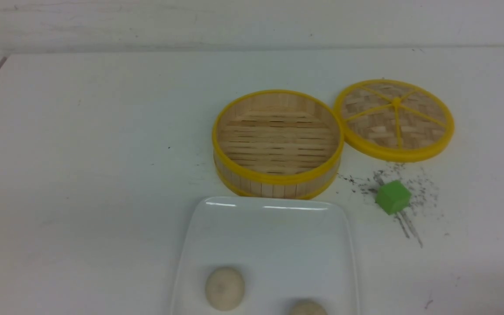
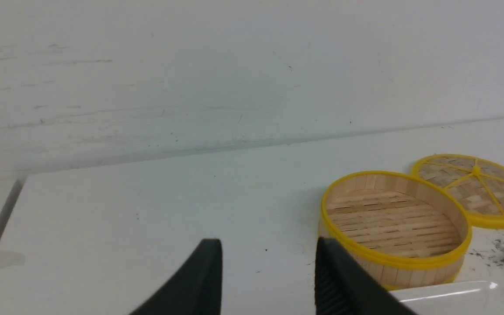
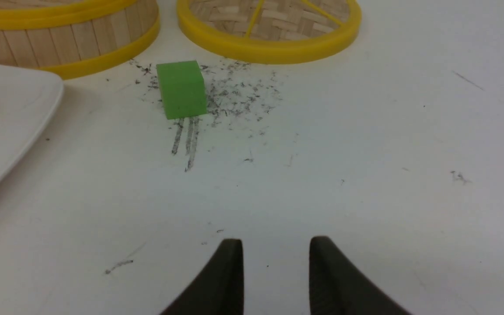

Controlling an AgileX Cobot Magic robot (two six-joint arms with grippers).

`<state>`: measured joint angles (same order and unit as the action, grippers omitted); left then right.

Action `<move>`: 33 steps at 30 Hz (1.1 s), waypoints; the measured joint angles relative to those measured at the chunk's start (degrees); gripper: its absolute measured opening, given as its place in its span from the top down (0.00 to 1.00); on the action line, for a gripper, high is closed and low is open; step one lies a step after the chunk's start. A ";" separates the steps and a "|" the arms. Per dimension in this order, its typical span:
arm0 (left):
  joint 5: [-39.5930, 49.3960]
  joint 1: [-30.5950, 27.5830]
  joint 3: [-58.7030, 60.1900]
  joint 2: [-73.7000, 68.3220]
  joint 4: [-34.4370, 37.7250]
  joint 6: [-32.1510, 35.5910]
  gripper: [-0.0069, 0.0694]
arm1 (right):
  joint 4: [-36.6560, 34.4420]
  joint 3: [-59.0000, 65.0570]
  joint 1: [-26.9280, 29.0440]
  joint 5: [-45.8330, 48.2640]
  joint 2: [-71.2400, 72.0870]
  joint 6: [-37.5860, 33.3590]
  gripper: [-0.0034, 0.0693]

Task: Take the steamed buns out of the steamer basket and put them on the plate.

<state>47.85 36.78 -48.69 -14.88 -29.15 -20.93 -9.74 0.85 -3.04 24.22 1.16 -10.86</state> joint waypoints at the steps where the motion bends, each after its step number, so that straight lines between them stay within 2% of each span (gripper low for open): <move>1: 0.00 0.00 0.00 0.00 -0.80 0.00 0.50 | 0.00 0.00 0.00 0.00 0.00 0.00 0.62; 6: 0.00 0.00 0.00 0.00 -4.08 0.00 0.51 | 0.00 0.00 0.00 0.00 0.00 0.00 0.62; 14: -0.06 0.00 0.00 0.00 -4.11 0.00 0.51 | 0.00 0.00 0.00 0.00 0.00 0.00 0.62; 20: -3.09 -0.82 3.91 0.00 -4.24 -3.97 0.51 | 0.00 0.00 0.00 0.00 0.00 0.05 0.62; 23: -4.11 -4.09 8.62 0.00 -4.27 -7.42 0.51 | 0.00 0.00 0.00 0.00 0.00 0.05 0.62; 24: -6.90 -8.23 14.15 -0.11 -3.87 -10.47 0.52 | 0.00 0.00 0.00 0.00 0.00 0.05 0.62; 27: -10.79 -12.30 18.56 -0.19 -3.76 -11.93 0.54 | 0.00 0.00 0.11 0.00 0.00 0.05 0.62; 29: -19.37 -17.81 25.21 -0.37 -3.76 -12.68 0.57 | 0.04 0.00 0.18 0.00 0.00 0.05 0.62; 30: -20.75 -18.75 26.30 -0.37 -3.76 -12.68 0.58 | 0.04 0.00 0.24 0.00 0.00 0.05 0.62; 31: -25.61 -22.41 30.40 -0.41 -3.82 -12.93 0.60 | 0.04 0.00 0.24 0.00 0.00 0.05 0.62; 33: -29.95 -27.26 35.24 -0.41 -3.62 -13.05 0.61 | 0.04 0.00 0.24 0.00 0.00 0.05 0.62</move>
<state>17.90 9.52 -13.45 -15.29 -32.77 -33.98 -9.70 0.85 -2.80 24.22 1.16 -10.81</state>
